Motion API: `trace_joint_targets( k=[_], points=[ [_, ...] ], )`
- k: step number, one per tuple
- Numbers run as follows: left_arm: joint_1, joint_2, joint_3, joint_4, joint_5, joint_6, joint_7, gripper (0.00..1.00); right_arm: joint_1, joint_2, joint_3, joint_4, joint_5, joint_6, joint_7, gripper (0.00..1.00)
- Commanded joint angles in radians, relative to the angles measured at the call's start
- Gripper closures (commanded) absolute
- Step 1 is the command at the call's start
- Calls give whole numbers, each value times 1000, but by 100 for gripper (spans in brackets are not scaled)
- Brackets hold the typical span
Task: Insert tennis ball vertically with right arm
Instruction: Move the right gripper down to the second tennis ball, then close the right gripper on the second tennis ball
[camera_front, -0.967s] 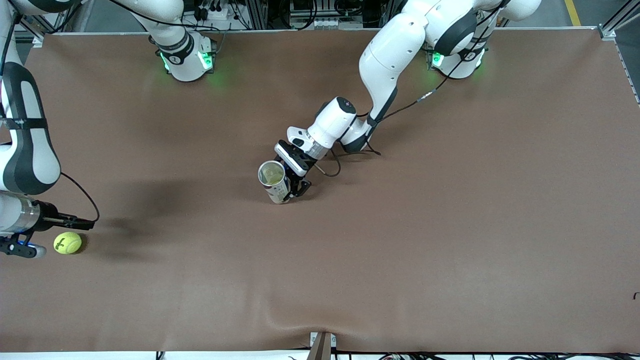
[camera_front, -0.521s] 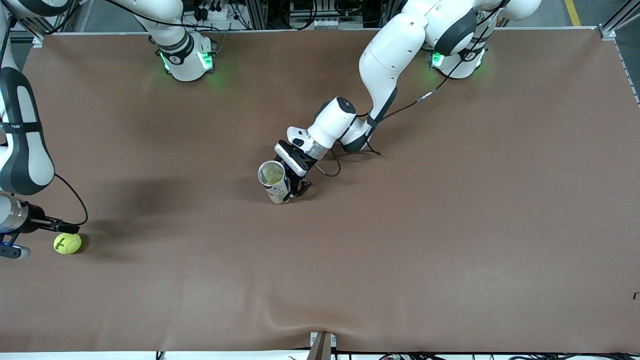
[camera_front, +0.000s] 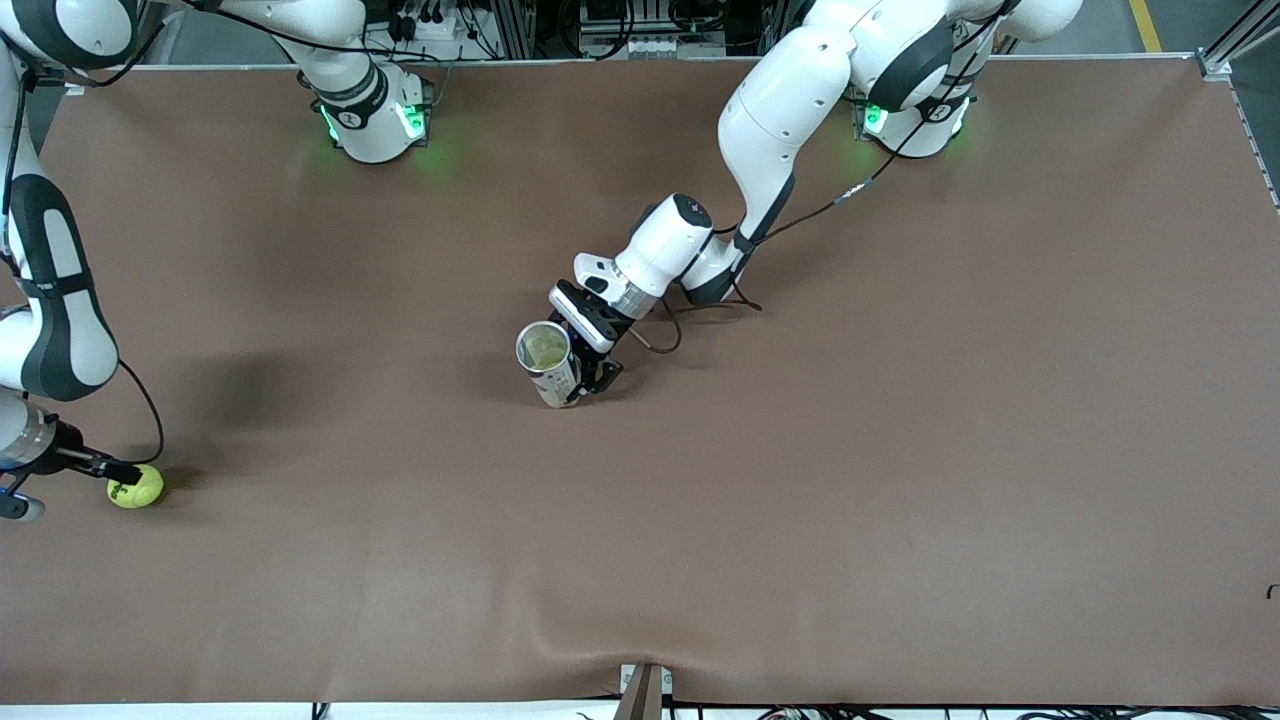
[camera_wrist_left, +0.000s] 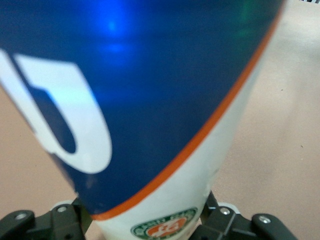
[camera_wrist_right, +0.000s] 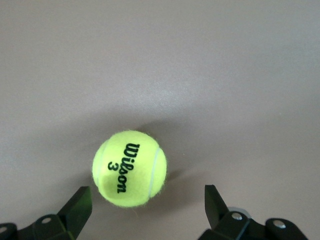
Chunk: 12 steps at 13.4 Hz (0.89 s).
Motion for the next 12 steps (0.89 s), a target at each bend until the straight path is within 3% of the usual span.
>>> trace_joint_targets(
  k=[1, 7, 12],
  points=[
    [-11, -17, 12, -17, 2, -1, 0, 17, -5, 2, 14, 9, -21, 37, 9, 0],
    [-11, -23, 12, -26, 1, 0, 1, 18, -5, 63, 12, 11, -23, 144, 9, 0],
    [3, -24, 12, -18, 1, 0, 0, 18, -3, 76, 12, 11, -21, 146, 13, 0]
  ],
)
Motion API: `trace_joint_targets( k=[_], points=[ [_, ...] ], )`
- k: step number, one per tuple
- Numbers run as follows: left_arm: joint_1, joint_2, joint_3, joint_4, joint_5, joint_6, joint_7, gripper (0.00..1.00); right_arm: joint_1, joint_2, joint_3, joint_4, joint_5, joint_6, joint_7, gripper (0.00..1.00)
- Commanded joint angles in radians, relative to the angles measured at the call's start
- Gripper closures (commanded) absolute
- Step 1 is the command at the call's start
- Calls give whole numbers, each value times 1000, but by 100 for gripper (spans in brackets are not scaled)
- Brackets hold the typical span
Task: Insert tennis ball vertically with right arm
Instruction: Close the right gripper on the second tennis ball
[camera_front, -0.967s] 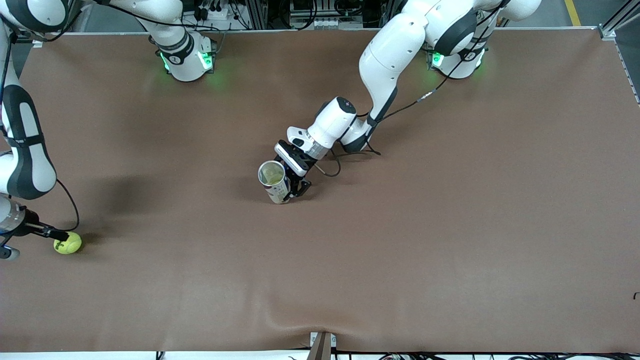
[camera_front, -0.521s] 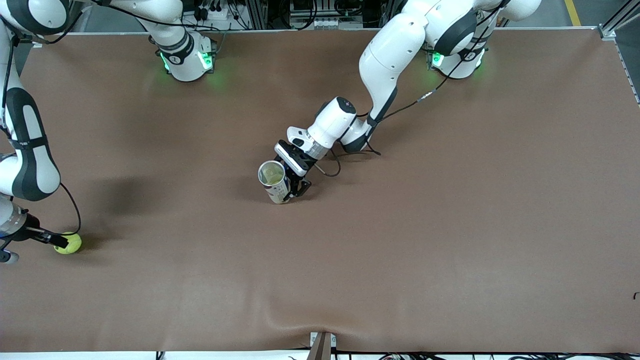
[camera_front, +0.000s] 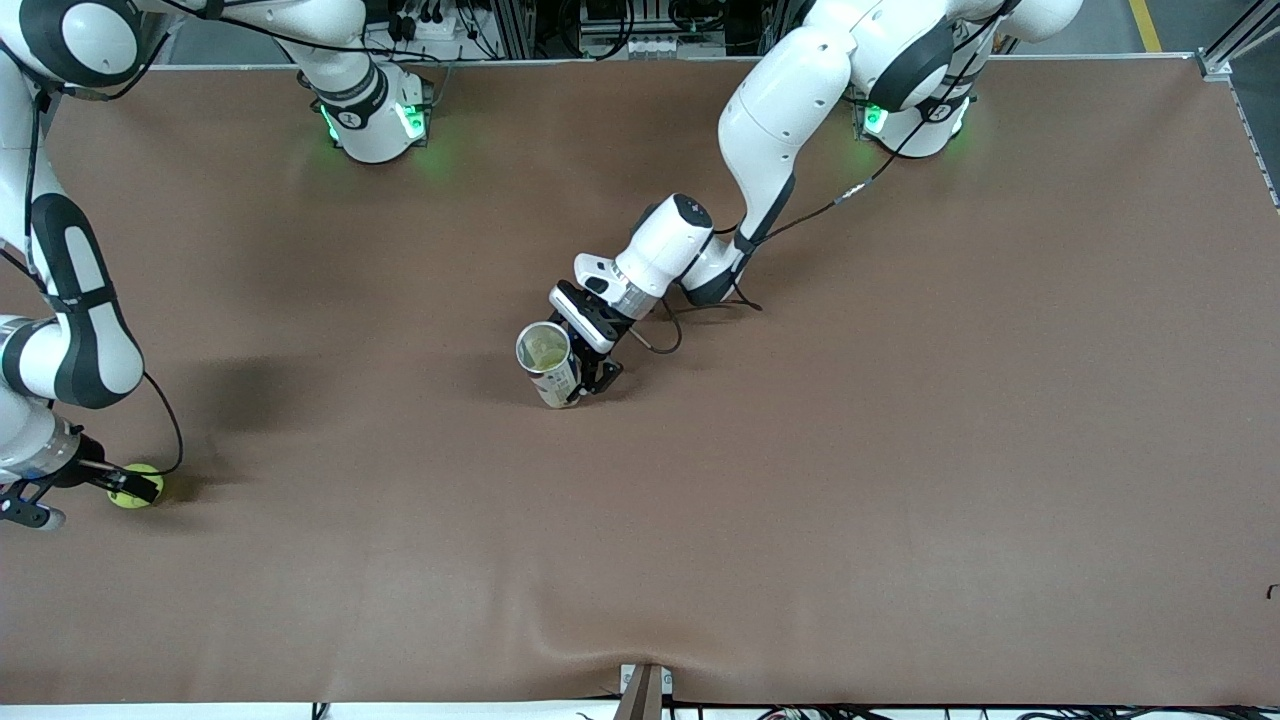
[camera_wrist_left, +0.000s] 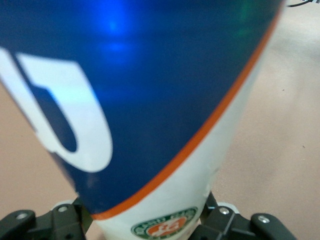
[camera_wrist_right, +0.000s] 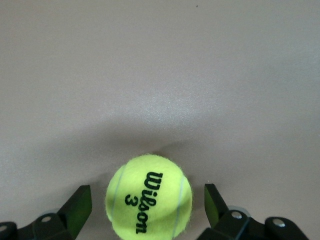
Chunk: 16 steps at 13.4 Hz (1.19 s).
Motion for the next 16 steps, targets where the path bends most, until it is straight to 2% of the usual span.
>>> trace_joint_targets(
  k=[1, 2, 3, 4, 5, 6, 11, 13, 14, 16],
  points=[
    [1, -24, 9, -17, 1, -1, 0, 18, -7, 19, 9, 9, -21, 18, 13, 0],
    [1, -24, 9, -17, 1, -1, 0, 18, -7, 27, 9, 9, -21, 18, 13, 0],
    [1, -24, 9, -17, 1, -1, 0, 18, -7, 33, 9, 9, -21, 17, 13, 17],
    [0, -24, 9, -16, 2, -1, 0, 18, -5, 35, 9, 15, -21, 5, 13, 75],
    [-2, -24, 9, -14, 2, -1, 0, 18, 8, 33, 9, 35, -21, -20, 12, 82],
    [-2, -24, 9, -15, 2, -1, 0, 18, 22, 33, 5, 65, -23, -85, 10, 100],
    [-5, -24, 9, -15, 2, -1, 0, 18, 94, 18, 9, 188, -12, -326, 20, 100],
    [-6, -24, 7, -17, 1, -1, 0, 18, 145, 1, 20, 217, -9, -440, 132, 100],
    [-6, -24, 9, -17, 1, -1, 0, 18, 171, -10, 43, 219, -8, -490, 188, 100],
    [-6, -24, 9, -17, 1, -1, 0, 18, 173, -30, 133, 219, 21, -564, 310, 100]
  ],
)
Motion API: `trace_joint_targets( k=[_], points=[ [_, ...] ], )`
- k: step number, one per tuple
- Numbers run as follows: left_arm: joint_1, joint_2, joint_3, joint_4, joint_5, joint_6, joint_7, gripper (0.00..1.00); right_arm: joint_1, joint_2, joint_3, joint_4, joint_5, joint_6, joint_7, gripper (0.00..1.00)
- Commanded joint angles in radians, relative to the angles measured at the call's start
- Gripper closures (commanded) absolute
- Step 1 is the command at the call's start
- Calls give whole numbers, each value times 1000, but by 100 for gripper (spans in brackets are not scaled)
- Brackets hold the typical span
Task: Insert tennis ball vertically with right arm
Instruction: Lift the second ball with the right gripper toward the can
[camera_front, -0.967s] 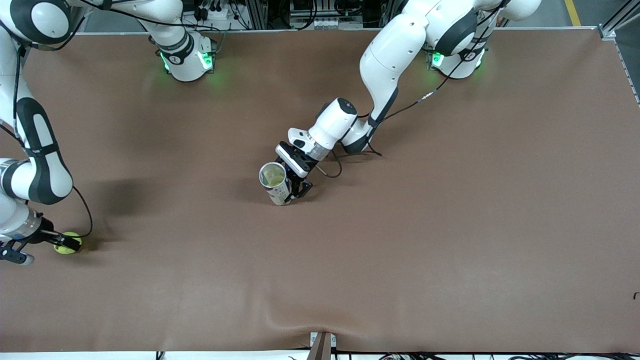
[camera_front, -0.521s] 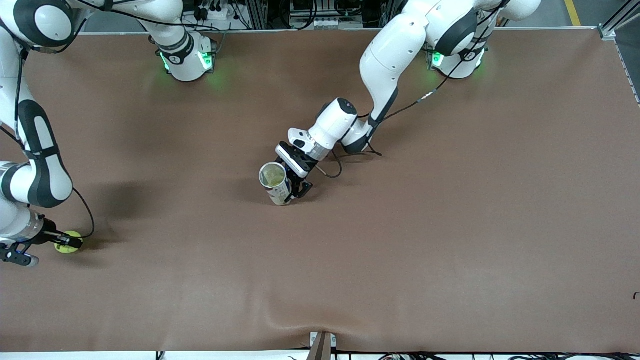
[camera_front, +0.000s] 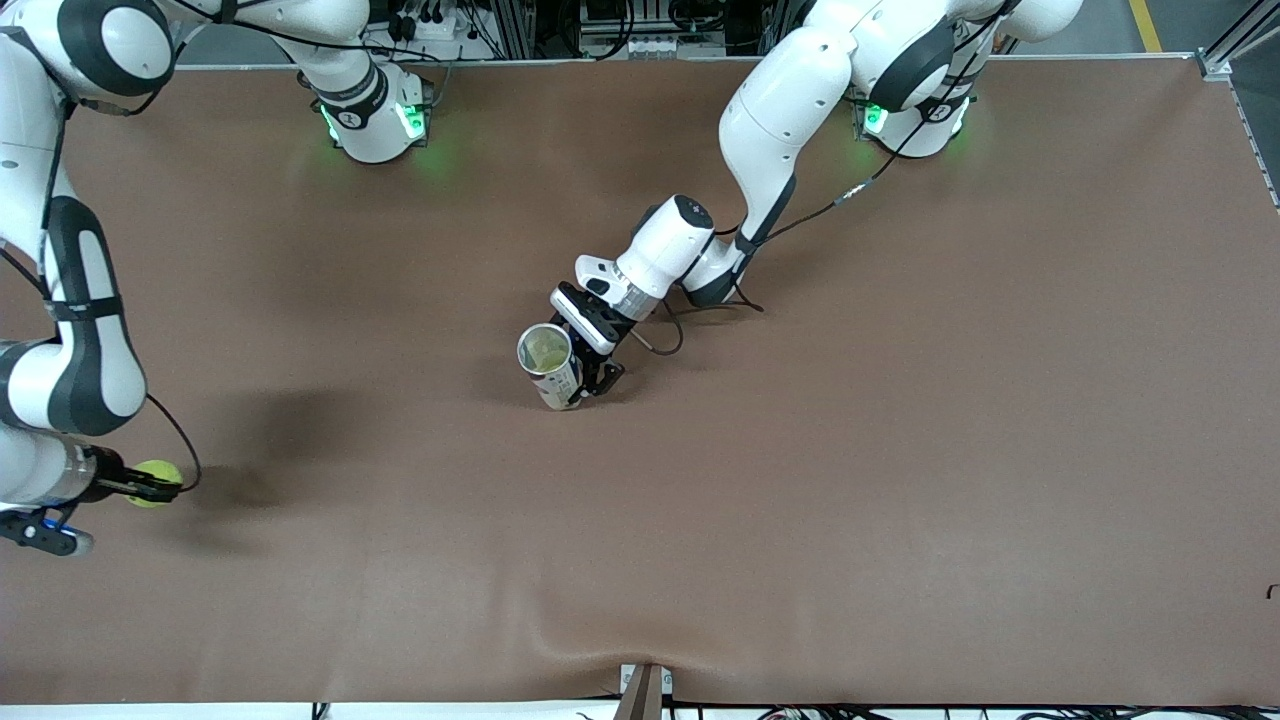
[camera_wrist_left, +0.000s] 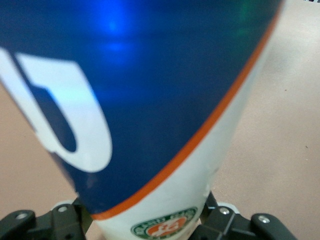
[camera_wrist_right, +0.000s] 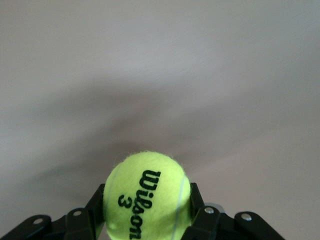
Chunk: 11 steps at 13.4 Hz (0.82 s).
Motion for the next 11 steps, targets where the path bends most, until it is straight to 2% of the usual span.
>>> trace_joint_targets(
  k=[1, 4, 7, 11],
  points=[
    [-7, -23, 6, -17, 1, -1, 0, 18, 1, -34, 120, 1, 36, -102, 175, 100],
    [-5, -23, 6, -16, 2, -1, 0, 18, 4, -53, 255, 0, 55, -164, 426, 100],
    [-5, -23, 6, -16, 2, -1, 0, 18, -2, -76, 405, 0, 55, -294, 652, 100],
    [-5, -23, 6, -17, 2, -1, 0, 18, 3, -91, 592, -8, 61, -337, 936, 100]
  ],
)
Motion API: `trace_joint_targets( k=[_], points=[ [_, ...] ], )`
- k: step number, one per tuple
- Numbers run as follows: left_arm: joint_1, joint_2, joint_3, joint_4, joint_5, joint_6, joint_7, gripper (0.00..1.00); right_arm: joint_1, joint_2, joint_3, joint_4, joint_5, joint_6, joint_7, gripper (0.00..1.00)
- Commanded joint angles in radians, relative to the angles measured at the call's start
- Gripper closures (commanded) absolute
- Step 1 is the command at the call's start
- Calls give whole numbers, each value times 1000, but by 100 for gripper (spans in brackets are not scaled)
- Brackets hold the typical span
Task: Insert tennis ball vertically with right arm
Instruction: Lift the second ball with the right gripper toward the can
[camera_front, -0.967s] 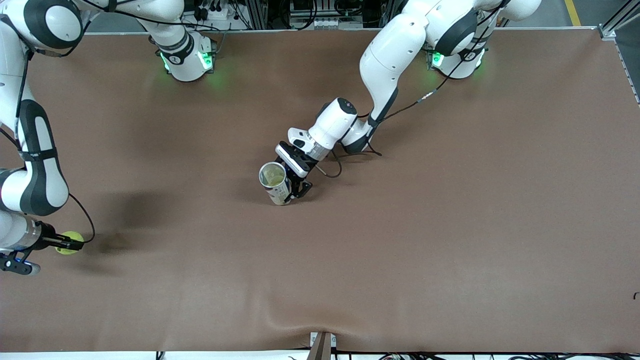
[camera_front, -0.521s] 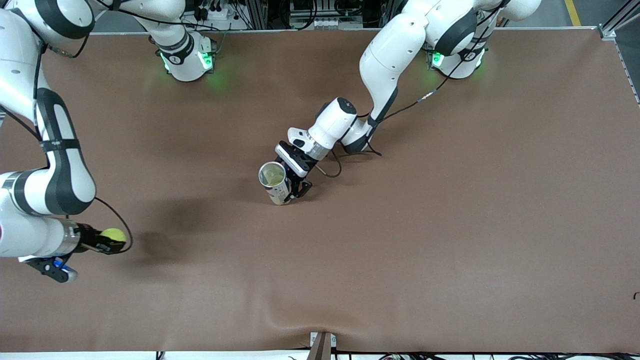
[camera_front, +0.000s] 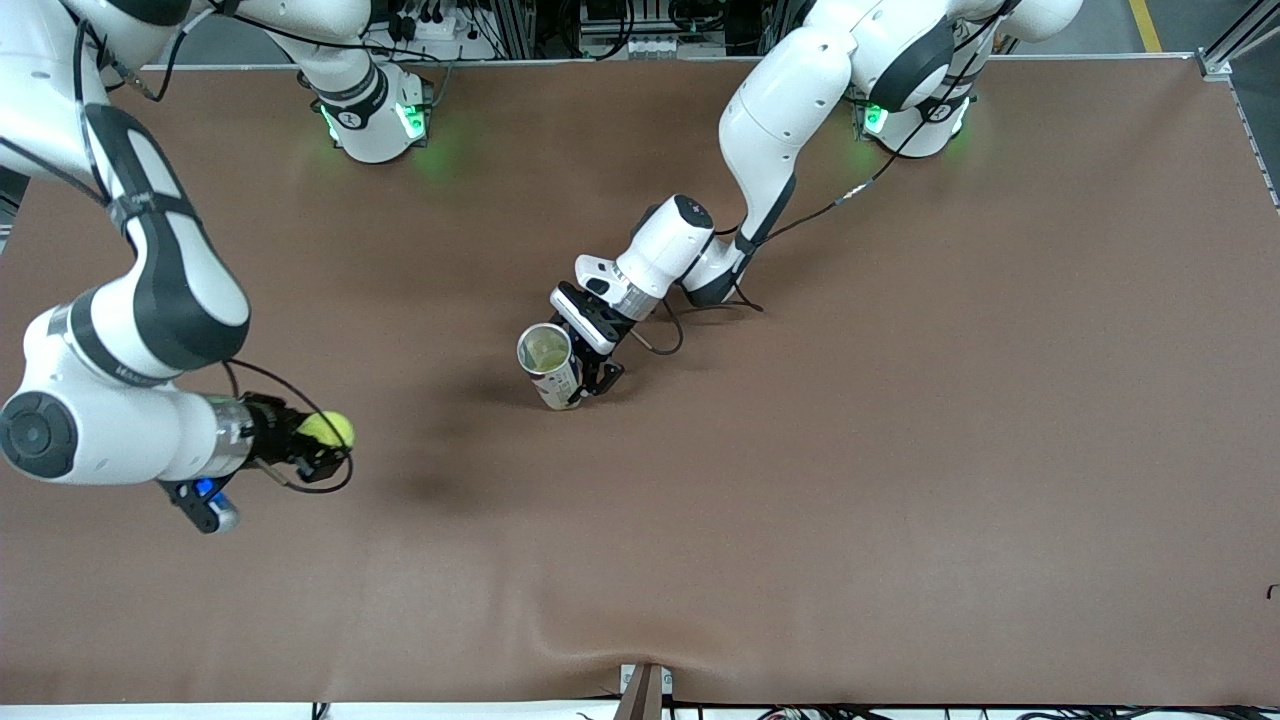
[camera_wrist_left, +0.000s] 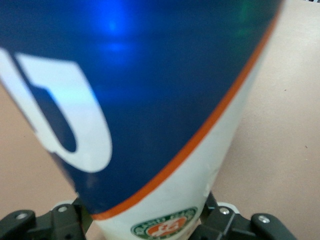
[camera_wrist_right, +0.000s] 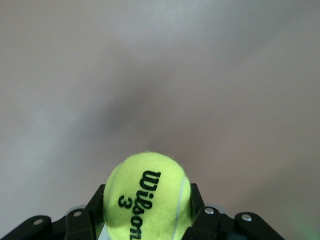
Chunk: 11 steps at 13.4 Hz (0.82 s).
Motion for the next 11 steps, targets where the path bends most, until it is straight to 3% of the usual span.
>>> trace_joint_targets(
  k=[1, 11],
  points=[
    [-5, -23, 6, -17, 2, -1, 0, 18, 1, -14, 112, -20, 12, -12, 218, 100],
    [-6, -23, 6, -17, 1, -1, 1, 18, 210, -11, 146, -65, 11, 46, 538, 100]
  ],
)
